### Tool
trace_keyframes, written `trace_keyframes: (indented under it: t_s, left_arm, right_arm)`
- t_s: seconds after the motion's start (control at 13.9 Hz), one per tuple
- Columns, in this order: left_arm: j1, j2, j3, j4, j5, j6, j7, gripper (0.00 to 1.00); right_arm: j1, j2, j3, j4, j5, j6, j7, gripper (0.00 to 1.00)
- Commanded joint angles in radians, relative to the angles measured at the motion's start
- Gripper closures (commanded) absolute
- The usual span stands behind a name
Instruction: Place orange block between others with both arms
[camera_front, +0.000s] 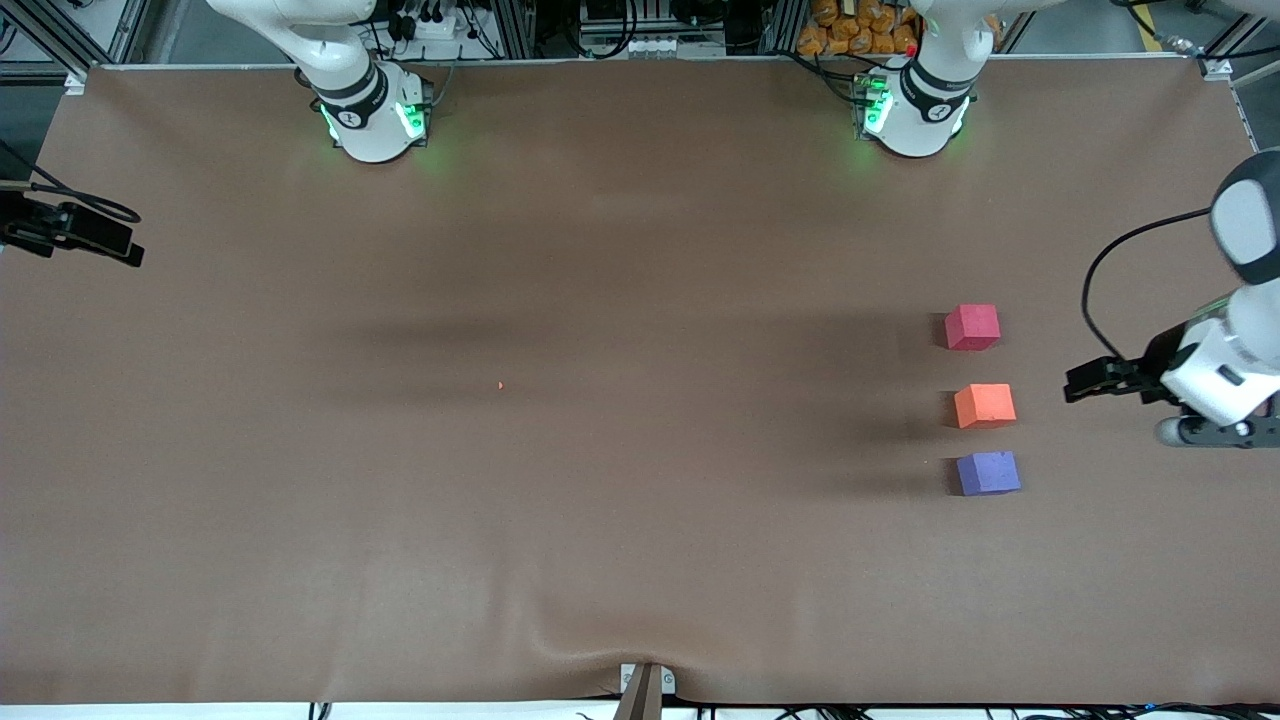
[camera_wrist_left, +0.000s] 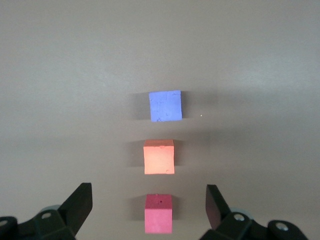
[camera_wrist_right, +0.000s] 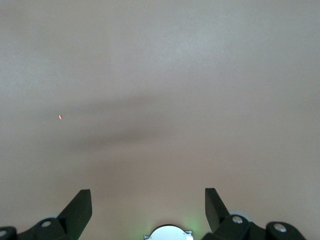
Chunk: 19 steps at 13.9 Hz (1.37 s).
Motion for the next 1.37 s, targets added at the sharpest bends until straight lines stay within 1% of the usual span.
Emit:
trace_keyframes:
  t_s: [0.0,0.29,0.58,1.3]
  left_arm:
    - [0.005,-0.04,-0.004,0.064,0.02,-0.088,0.0,0.0]
    - [-0.001,-0.077,-0.01,0.138,0.02,-0.233,0.0,0.0]
    - [0.002,-0.132,-0.013,0.139,0.003,-0.272,0.004,0.0]
    - [-0.004,-0.146,-0.013,0.141,0.005,-0.284,-0.004,0.0]
  right_arm:
    - [-0.006,-0.004,0.003,0.013,0.019,-0.016,0.009,0.0]
    - [-0.006,-0.004,0.003,0.013,0.018,-0.016,0.008,0.0]
    - [-0.006,-0.004,0.003,0.013,0.019,-0.016,0.009,0.0]
    - [-0.005,-0.002,0.004,0.013,0.021,-0.014,0.011,0.0]
